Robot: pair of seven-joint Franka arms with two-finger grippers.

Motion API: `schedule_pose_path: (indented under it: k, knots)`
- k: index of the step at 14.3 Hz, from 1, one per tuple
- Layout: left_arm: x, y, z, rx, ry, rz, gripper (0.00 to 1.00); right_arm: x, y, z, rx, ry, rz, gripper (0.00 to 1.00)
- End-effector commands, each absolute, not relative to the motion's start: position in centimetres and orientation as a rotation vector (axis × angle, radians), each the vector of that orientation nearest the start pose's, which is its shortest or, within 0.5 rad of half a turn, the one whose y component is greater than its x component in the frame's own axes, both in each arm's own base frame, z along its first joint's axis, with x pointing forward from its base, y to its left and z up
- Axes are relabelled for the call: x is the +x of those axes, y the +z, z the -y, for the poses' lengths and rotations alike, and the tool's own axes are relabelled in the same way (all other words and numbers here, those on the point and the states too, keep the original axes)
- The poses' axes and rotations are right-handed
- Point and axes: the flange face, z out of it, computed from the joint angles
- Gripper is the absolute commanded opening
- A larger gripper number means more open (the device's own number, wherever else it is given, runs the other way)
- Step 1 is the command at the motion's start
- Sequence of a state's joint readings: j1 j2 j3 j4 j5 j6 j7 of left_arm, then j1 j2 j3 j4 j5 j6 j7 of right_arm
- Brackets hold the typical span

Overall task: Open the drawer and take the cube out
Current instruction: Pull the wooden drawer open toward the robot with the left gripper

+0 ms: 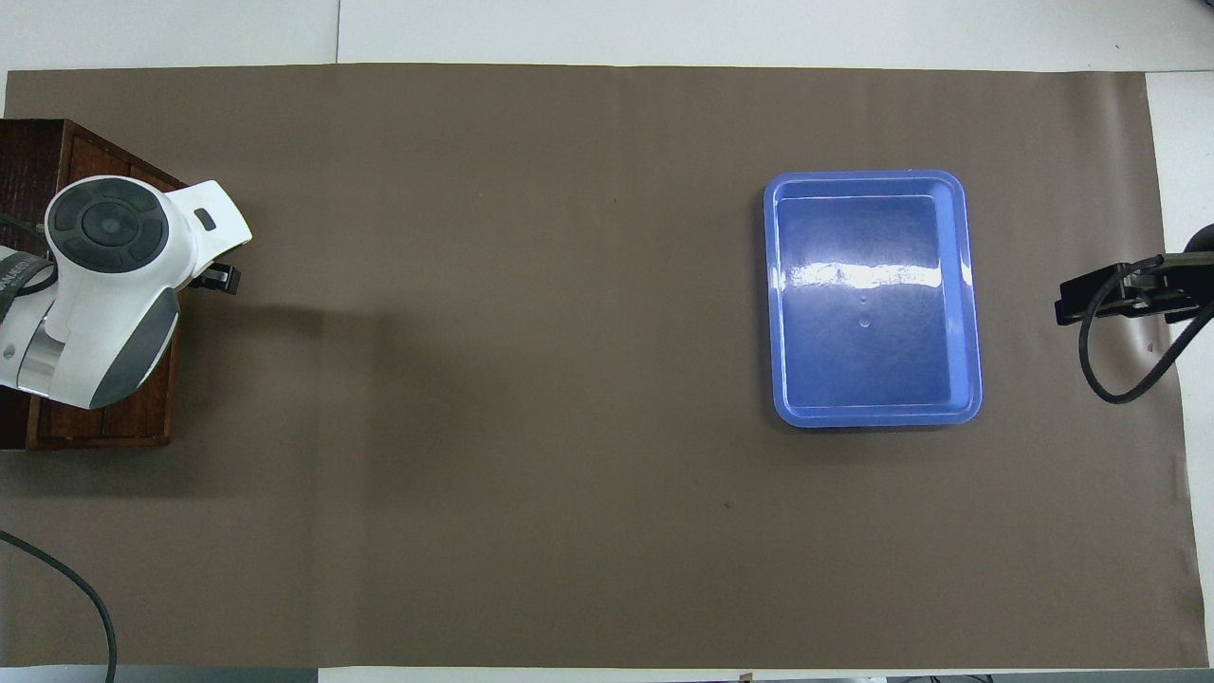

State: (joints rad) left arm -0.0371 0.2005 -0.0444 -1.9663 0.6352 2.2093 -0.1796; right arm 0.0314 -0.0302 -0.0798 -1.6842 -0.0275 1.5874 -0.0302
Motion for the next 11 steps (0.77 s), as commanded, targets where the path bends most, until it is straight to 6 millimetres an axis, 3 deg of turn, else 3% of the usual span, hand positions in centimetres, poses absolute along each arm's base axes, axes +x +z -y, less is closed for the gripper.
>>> schedule_pose_path:
  k: [1, 3, 7, 11]
  knots:
    - [60.7, 36.1, 4.4, -2.647, -0.209, -0.275, 1.00, 53.9, 59.1, 3.4, -3.180, 0.066, -0.051, 1.00]
    - [60.7, 35.5, 5.5, -2.667, -0.234, -0.186, 1.00, 54.1, 59.1, 3.3, -3.181, 0.049, -0.048, 1.00]
    - [60.4, 35.5, 8.4, -2.709, -0.218, -0.187, 1.00, 54.0, 59.1, 3.3, -3.181, 0.054, -0.046, 1.00]
    - [60.8, 37.5, 13.6, -2.756, -0.160, -0.125, 1.00, 54.0, 59.1, 3.3, -3.181, 0.051, -0.048, 1.00]
